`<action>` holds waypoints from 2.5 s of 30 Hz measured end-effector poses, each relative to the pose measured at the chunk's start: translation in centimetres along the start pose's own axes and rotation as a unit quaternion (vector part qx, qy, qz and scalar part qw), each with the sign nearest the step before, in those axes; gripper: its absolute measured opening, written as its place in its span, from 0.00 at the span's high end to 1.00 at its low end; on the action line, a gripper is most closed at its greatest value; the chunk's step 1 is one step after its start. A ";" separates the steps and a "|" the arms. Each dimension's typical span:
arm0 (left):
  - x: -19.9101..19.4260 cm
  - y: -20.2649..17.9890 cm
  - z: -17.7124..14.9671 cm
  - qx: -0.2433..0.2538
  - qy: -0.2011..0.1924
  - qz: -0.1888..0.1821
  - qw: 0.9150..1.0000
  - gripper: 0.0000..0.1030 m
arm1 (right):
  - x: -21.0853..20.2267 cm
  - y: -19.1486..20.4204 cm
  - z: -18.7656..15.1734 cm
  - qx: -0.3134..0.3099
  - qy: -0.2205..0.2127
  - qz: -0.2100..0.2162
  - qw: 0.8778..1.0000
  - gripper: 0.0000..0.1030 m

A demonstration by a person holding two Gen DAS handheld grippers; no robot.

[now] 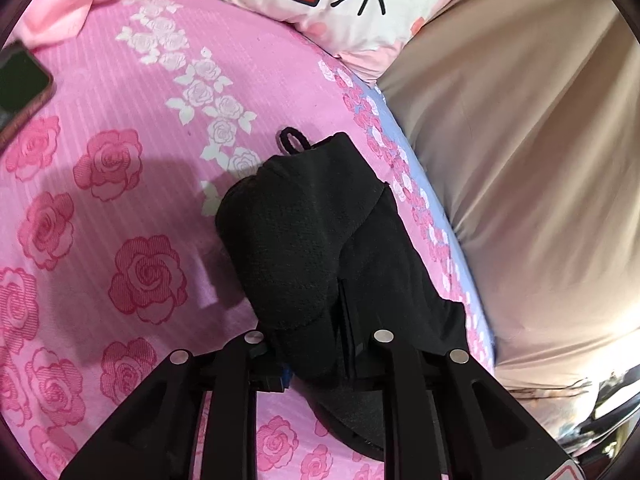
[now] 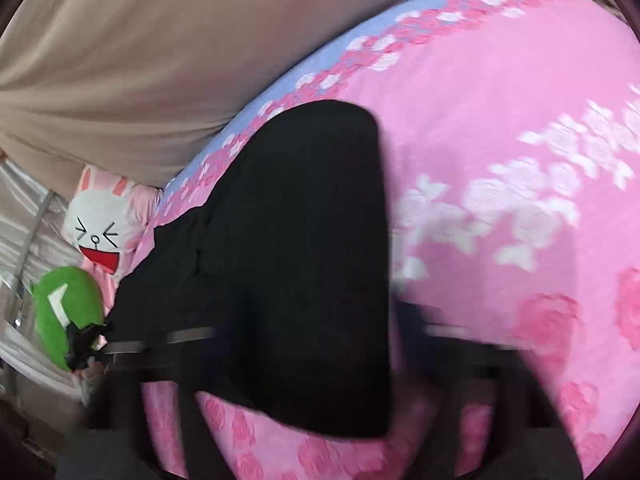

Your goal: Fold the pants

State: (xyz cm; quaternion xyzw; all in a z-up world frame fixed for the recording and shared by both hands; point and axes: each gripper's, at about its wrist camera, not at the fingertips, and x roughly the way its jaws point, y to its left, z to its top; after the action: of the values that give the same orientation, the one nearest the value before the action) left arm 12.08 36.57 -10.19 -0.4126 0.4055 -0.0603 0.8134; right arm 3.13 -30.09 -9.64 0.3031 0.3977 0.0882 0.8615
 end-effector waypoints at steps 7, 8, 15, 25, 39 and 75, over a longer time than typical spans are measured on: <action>-3.0 -5.5 -2.5 0.061 0.005 -0.039 0.997 0.90 | -11.1 0.0 0.8 -0.043 -0.104 -0.013 0.994 0.84; -2.6 -6.1 -3.6 0.067 0.017 -0.050 0.996 0.90 | -12.8 -0.9 0.4 -0.044 -0.114 -0.033 0.992 0.84; 1.5 -6.1 -9.6 0.084 0.046 0.004 0.995 0.89 | -13.5 -7.9 -3.8 -0.014 -0.069 -0.222 0.973 0.59; 1.0 -5.1 -9.5 0.039 0.046 -0.018 0.998 0.87 | -6.6 6.0 -7.2 -0.269 -0.028 -0.165 0.949 0.12; 0.9 -4.3 -9.1 0.040 0.060 -0.043 0.996 0.87 | -5.5 12.1 -3.5 -0.227 -0.044 -0.034 0.972 0.71; -1.4 -28.6 -29.0 0.368 0.103 -0.095 0.919 0.34 | -11.4 0.2 -3.7 -0.064 -0.058 0.022 0.996 0.13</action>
State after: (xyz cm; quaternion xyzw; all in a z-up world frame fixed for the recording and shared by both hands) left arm -2.68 0.51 1.67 -0.1123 0.3949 -0.3240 0.8523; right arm -7.16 -32.73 -4.12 0.2604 0.3333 0.1150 0.8988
